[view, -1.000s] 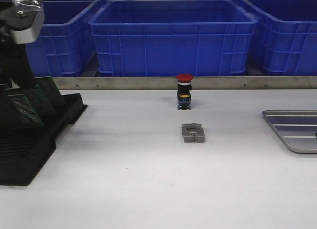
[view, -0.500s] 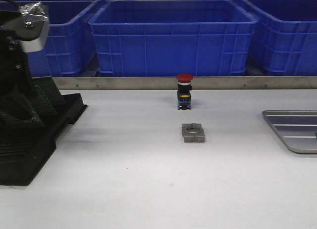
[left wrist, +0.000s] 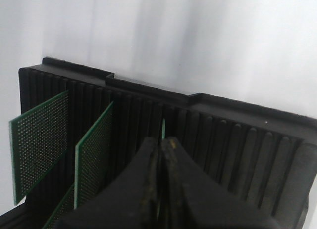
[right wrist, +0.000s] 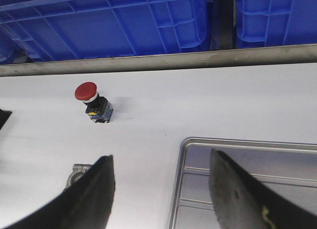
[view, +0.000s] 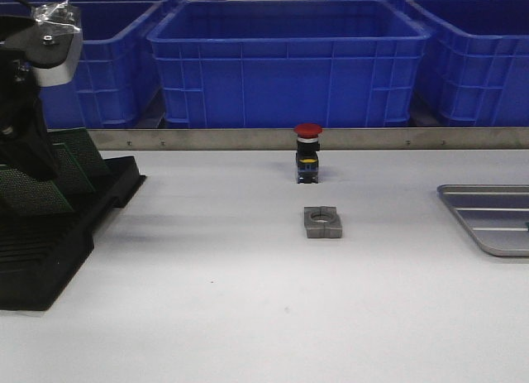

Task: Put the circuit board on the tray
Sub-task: 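Move the left gripper back to the rack and grasp another green board, then lift the second green board out of the rack with the left gripper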

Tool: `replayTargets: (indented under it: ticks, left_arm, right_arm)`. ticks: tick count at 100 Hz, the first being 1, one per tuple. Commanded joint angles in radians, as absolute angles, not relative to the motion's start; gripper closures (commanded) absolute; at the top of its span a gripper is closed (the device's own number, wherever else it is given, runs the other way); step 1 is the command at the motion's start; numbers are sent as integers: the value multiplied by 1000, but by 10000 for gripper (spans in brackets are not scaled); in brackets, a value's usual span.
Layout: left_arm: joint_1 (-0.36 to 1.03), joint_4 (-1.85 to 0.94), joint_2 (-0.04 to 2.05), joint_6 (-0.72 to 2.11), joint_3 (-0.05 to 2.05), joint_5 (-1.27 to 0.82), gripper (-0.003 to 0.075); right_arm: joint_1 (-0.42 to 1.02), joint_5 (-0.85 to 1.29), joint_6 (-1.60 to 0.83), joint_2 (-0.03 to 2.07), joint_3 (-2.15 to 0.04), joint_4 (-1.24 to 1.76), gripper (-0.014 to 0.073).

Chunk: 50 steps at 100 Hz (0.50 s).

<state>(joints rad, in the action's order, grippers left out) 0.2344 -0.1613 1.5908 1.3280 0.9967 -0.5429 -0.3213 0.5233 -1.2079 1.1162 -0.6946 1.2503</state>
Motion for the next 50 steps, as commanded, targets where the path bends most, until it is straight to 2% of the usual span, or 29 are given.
replayTargets:
  ticks: [1,50]
  left_arm:
    - [232,-172,1530,1316,1028,-527,741]
    - [232,-246,1298,1316,1028,-592,741]
  right_arm:
    - [-329,514,-1223,1092,-726,1282,153]
    - [-329,513,-1255,1092,-726,1282,153]
